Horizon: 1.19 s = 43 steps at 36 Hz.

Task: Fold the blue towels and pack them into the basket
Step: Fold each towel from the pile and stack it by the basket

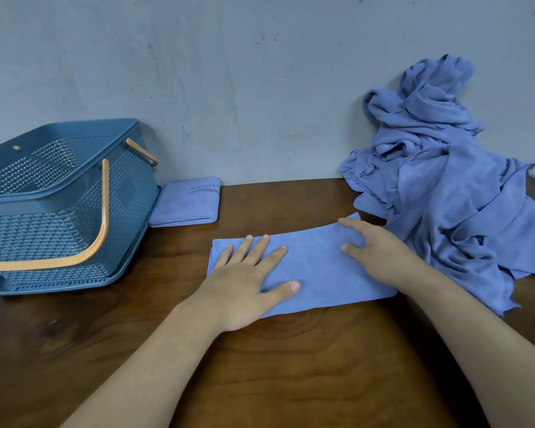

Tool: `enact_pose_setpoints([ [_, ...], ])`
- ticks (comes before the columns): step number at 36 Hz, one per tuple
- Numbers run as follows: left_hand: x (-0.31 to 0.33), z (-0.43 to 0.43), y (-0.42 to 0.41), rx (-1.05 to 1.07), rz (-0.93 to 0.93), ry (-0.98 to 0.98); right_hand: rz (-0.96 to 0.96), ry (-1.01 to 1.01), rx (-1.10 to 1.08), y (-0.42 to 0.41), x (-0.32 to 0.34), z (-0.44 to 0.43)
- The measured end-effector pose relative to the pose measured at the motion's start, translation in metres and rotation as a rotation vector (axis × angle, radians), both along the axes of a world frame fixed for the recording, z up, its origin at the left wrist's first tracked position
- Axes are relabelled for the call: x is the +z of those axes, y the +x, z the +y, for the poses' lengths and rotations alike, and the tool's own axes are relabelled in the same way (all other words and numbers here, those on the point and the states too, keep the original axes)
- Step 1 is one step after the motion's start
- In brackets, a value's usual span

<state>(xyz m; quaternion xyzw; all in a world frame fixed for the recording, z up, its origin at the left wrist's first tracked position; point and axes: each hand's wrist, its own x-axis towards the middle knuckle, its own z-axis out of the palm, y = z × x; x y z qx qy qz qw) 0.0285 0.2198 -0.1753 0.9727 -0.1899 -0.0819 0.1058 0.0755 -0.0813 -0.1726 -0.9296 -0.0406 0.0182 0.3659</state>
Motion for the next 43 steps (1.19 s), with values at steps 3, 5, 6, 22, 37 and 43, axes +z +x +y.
enact_pose_setpoints([
  [3,-0.001,0.003,0.002,0.015,-0.016,0.000,0.025,-0.056,-0.015,0.004,0.003,-0.009],
  [5,-0.001,0.003,0.003,0.026,-0.016,0.005,0.027,-0.080,-0.032,0.004,0.003,-0.010],
  [6,-0.002,0.003,0.003,0.029,-0.017,0.009,0.016,-0.102,-0.039,0.003,0.003,-0.008],
  [22,-0.007,0.025,0.008,0.226,-0.098,-0.165,-0.020,-0.002,-0.051,-0.022,0.000,0.003],
  [37,-0.008,0.078,-0.018,0.335,-0.163,-0.255,-0.063,0.041,-0.046,-0.026,0.037,0.030],
  [43,-0.007,0.097,-0.024,0.429,-0.178,-0.586,-0.095,0.035,0.038,-0.026,0.093,0.077],
])
